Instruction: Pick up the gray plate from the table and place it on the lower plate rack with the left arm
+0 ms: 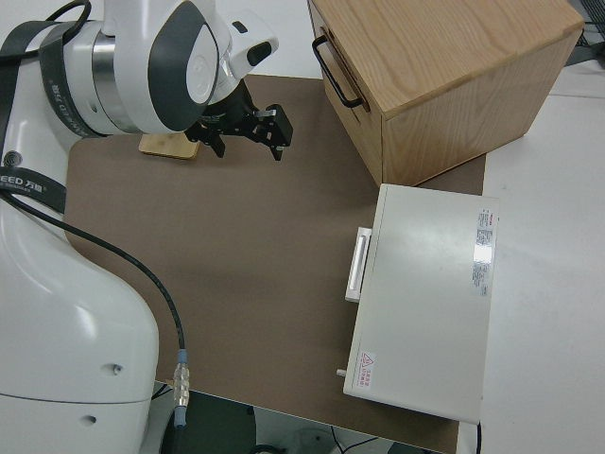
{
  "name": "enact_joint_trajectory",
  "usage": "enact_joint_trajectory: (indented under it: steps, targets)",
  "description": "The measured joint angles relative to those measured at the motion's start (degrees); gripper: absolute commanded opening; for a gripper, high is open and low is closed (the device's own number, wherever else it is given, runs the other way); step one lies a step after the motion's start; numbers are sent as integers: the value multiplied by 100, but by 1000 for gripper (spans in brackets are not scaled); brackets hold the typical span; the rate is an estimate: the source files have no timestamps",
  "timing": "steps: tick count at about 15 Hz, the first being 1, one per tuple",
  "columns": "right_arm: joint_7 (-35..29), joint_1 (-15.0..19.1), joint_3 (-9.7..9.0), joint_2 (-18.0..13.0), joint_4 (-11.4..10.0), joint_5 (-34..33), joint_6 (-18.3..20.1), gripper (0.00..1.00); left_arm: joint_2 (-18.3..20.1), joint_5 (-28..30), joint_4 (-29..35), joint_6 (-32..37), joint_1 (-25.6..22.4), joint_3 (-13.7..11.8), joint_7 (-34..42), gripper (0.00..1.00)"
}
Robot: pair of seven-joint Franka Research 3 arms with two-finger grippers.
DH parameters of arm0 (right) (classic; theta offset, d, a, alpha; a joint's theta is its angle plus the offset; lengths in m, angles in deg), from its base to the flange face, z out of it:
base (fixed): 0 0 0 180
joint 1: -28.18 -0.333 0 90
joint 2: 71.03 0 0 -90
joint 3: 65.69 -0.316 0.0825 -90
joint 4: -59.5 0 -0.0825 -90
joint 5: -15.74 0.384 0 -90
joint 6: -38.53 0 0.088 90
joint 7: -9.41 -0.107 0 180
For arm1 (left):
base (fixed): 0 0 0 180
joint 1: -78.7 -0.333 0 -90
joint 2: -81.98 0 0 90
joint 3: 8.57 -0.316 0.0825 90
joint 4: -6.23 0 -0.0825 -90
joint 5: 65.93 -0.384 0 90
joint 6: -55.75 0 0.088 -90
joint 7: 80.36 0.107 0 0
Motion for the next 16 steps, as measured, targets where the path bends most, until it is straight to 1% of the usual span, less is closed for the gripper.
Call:
enact_joint_trajectory:
  steps: [3,9,12,16]
  targets:
    - [0,0,0,0,0,0,0,983,1,-435,-125,27,1,30,-15,0]
    - [0,0,0,0,0,0,0,983,90,-1469,-180,47,3,82,-227,0]
    - [0,0,0,0,0,0,0,983,131,-1974,-180,82,4,141,-465,0]
    - [0,0,0,0,0,0,0,983,131,-2641,-140,275,7,418,-1110,0]
